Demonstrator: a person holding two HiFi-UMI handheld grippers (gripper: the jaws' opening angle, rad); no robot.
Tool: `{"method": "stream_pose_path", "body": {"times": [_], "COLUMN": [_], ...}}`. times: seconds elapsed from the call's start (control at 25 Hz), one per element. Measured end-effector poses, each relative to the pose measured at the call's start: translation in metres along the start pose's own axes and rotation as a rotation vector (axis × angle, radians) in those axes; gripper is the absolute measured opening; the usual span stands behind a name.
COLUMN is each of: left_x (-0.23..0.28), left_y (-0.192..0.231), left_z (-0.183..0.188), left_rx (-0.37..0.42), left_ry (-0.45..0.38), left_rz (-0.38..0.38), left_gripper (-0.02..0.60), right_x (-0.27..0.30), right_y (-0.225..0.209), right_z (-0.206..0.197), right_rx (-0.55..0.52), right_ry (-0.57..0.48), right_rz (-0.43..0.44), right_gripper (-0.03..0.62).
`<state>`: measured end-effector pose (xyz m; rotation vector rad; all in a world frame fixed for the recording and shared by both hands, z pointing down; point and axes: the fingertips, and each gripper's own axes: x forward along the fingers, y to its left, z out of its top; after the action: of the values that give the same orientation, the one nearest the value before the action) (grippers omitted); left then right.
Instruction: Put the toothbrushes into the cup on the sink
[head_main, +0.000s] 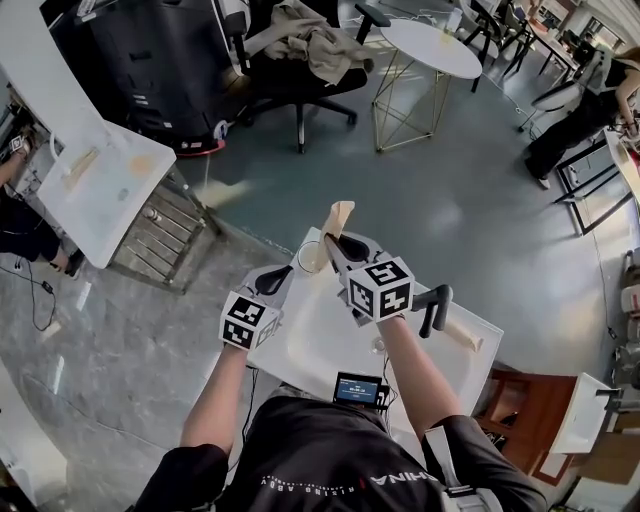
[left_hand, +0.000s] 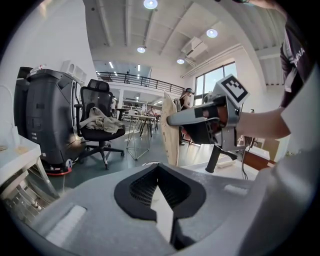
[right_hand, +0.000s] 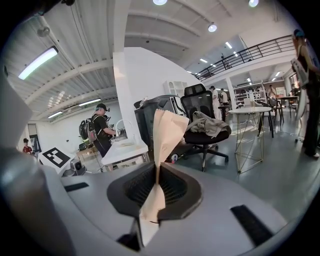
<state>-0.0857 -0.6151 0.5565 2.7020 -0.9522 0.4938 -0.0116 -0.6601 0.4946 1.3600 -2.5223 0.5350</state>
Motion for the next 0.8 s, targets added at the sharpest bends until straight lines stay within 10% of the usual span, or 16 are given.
{"method": "stream_pose_path", "body": {"times": [0.8], "left_x": [0.009], "left_y": [0.017], "left_z": [-0.031], "left_rx": [-0.055], "left_ry": [0.045], "left_rz": [-0.006], "left_gripper": [0.011], "right_x": [0.034], "right_y": [-0.013], "right_z": [-0.055], "right_rx": [0.006], "right_ry": [0.096], "right_rz": [-0.045], "right_gripper": [0.038]}}
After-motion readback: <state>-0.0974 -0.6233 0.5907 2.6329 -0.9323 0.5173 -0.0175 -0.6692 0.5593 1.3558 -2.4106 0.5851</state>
